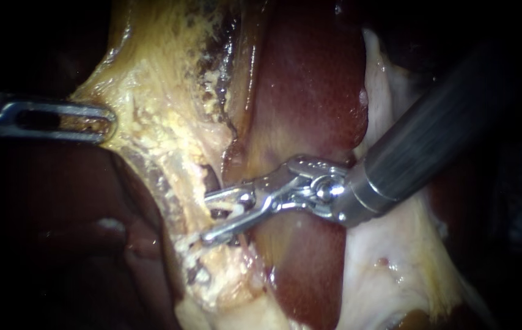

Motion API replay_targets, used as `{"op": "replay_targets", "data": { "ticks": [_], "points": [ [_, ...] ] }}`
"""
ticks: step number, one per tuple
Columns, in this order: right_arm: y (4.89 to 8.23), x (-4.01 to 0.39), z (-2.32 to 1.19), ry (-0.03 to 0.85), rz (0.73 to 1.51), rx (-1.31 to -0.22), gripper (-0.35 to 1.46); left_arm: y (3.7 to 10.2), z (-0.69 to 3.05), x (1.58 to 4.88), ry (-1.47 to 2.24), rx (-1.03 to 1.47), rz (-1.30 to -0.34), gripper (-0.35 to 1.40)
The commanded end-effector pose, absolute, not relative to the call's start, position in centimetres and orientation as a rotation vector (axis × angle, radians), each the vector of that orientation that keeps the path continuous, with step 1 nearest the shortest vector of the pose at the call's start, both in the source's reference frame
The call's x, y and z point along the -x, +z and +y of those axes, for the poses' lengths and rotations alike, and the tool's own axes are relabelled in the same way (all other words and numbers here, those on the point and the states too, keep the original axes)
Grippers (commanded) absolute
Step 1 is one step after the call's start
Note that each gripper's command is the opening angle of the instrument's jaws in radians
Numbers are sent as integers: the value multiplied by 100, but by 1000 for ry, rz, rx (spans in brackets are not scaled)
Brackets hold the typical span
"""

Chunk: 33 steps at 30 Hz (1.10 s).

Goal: Clipping third clip left tube

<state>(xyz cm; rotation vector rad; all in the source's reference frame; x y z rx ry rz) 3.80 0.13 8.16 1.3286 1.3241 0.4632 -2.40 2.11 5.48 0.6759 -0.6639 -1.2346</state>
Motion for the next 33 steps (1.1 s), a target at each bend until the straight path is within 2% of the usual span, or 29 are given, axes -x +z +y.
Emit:
{"op": "replay_targets", "data": {
  "ticks": [1, 6, 13, 19, 28, 33],
  "points": [
    [814, -380, 13, 462, 1325, -1328, 59, 548, 211, 240, -1235, -675, -664, -35],
    [814, -378, 15, 474, 1314, -1311, 59, 548, 211, 240, -1236, -675, -664, -35],
    [833, -376, 33, 554, 1264, -1213, 60, 547, 210, 241, -1237, -674, -663, -35],
    [842, -379, 41, 572, 1250, -1112, 60, 543, 209, 242, -1239, -673, -663, -35],
    [833, -380, 51, 559, 1285, -1035, 60, 541, 208, 243, -1241, -673, -662, -35],
    [820, -379, 60, 580, 1337, -1052, 60, 541, 209, 241, -1239, -674, -662, -35]
  ]
}}
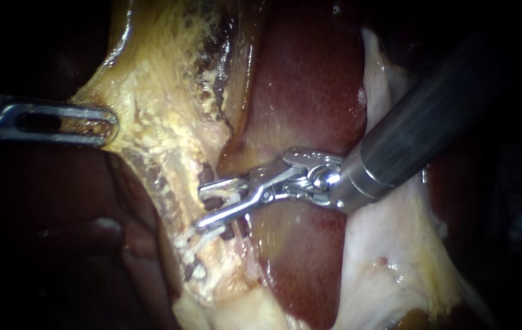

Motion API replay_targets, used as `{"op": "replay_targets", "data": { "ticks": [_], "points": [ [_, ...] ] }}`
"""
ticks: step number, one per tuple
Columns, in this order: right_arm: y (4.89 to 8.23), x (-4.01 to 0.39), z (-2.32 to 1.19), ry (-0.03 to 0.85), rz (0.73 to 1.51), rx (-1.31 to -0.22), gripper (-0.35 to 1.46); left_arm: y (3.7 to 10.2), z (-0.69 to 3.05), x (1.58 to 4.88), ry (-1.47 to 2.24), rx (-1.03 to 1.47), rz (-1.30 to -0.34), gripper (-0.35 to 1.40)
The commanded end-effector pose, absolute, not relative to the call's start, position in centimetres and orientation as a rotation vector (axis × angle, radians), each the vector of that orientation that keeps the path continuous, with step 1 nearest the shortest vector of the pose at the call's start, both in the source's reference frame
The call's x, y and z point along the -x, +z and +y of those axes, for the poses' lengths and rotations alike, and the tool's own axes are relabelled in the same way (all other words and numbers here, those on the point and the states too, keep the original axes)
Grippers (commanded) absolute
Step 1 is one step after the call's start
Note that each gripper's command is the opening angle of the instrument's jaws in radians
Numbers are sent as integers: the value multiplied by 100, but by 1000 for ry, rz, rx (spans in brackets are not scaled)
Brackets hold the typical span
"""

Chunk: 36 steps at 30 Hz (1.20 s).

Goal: Clipping third clip left tube

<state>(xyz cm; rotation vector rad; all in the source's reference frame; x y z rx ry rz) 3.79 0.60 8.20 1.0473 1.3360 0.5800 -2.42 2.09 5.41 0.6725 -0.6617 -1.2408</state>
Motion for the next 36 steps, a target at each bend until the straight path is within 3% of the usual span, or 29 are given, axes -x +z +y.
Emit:
{"op": "replay_targets", "data": {
  "ticks": [1, 16, 24, 36],
  "points": [
    [816, -380, 61, 584, 1346, -1056, 60, 541, 209, 241, -1239, -675, -662, -35],
    [793, -383, 64, 555, 1446, -1117, 60, 544, 210, 240, -1238, -674, -663, -35],
    [780, -387, 55, 533, 1476, -1230, 60, 545, 209, 240, -1237, -674, -663, -35],
    [768, -379, 45, 538, 1432, -1297, 60, 564, 218, 227, -1228, -674, -653, -35]
  ]
}}
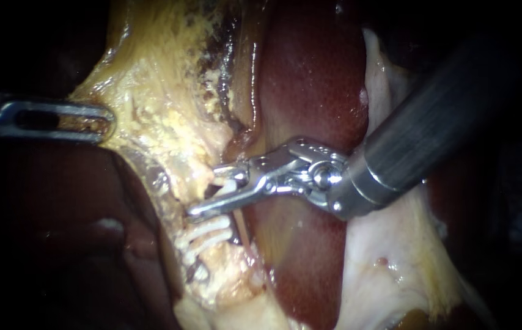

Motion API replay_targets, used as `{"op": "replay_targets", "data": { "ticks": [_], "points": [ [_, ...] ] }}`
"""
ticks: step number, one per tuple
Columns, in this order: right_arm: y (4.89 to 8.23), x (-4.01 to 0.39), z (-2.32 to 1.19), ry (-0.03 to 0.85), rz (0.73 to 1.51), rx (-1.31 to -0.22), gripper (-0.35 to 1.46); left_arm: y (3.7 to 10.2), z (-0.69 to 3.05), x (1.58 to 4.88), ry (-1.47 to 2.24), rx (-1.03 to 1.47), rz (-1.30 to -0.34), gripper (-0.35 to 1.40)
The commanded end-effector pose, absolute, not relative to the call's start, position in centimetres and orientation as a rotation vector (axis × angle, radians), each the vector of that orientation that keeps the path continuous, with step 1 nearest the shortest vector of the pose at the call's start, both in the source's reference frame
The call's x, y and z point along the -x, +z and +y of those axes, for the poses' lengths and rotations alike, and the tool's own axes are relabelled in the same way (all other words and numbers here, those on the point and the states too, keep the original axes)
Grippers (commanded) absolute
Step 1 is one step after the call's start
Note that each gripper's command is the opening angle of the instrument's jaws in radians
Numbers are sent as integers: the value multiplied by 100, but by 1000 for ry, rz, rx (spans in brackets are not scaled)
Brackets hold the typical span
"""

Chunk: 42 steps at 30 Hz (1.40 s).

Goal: Clipping third clip left tube

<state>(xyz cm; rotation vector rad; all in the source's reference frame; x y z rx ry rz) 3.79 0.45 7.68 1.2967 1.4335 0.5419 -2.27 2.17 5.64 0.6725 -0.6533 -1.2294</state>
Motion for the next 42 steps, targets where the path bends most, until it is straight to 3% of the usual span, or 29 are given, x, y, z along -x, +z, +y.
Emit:
{"op": "replay_targets", "data": {
  "ticks": [1, 14, 42],
  "points": [
    [767, -379, 43, 531, 1430, -1302, 60, 566, 218, 226, -1227, -674, -653, -35],
    [763, -421, 32, 399, 1410, -1389, 55, 569, 216, 228, -1227, -670, -647, -35],
    [758, -436, 48, 422, 1414, -1384, 50, 565, 213, 232, -1230, -667, -647, -35]
  ]
}}
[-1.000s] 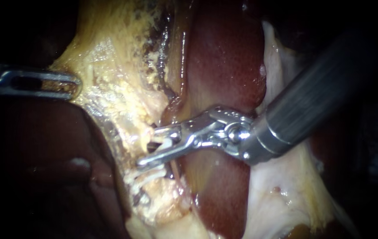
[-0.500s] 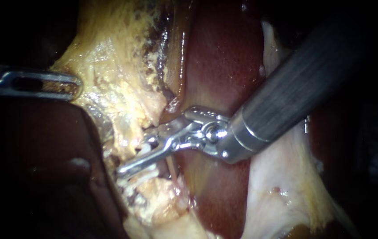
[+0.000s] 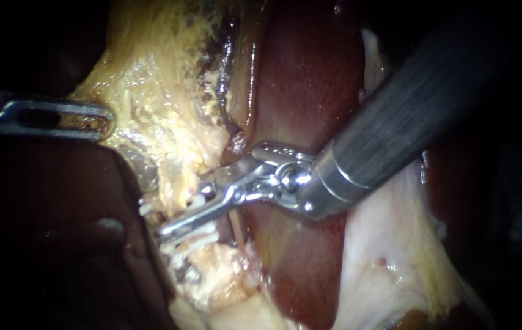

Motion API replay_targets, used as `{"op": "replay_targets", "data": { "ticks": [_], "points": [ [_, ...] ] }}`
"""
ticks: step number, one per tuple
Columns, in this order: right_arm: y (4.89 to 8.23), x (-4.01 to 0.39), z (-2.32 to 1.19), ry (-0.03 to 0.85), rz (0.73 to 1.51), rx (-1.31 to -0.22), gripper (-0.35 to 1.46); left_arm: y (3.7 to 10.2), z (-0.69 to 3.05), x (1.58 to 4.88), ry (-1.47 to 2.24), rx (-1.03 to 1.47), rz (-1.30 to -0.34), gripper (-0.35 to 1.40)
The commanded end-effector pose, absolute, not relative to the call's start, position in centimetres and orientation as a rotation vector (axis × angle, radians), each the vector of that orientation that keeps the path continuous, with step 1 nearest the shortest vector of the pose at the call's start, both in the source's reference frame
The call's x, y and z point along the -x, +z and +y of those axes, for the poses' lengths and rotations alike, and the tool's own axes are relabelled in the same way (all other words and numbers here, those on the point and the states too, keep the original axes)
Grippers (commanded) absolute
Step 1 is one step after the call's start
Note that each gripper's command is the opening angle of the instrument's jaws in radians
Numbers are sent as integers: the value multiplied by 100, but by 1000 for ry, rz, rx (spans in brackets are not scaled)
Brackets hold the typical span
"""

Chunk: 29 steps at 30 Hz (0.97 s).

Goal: Clipping third clip left tube

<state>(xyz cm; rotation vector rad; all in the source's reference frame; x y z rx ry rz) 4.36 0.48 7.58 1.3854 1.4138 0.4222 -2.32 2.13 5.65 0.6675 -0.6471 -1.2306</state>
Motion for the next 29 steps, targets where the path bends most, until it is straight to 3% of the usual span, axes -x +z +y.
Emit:
{"op": "replay_targets", "data": {
  "ticks": [1, 6, 8, 9, 10, 13, 29],
  "points": [
    [759, -436, 49, 428, 1415, -1380, 49, 565, 213, 232, -1230, -667, -647, -35],
    [764, -434, 62, 488, 1409, -1365, 39, 565, 213, 232, -1230, -667, -647, -35],
    [767, -432, 68, 530, 1395, -1365, 5, 565, 213, 232, -1230, -667, -647, -35],
    [772, -431, 72, 538, 1396, -1357, -23, 565, 213, 232, -1230, -667, -647, -35],
    [777, -430, 75, 552, 1394, -1352, -35, 565, 213, 232, -1230, -667, -647, -35],
    [792, -423, 82, 607, 1359, -1363, -35, 564, 213, 232, -1231, -667, -647, -35],
    [794, -420, 80, 579, 1321, -1406, -35, 564, 212, 232, -1231, -667, -647, -35]
  ]
}}
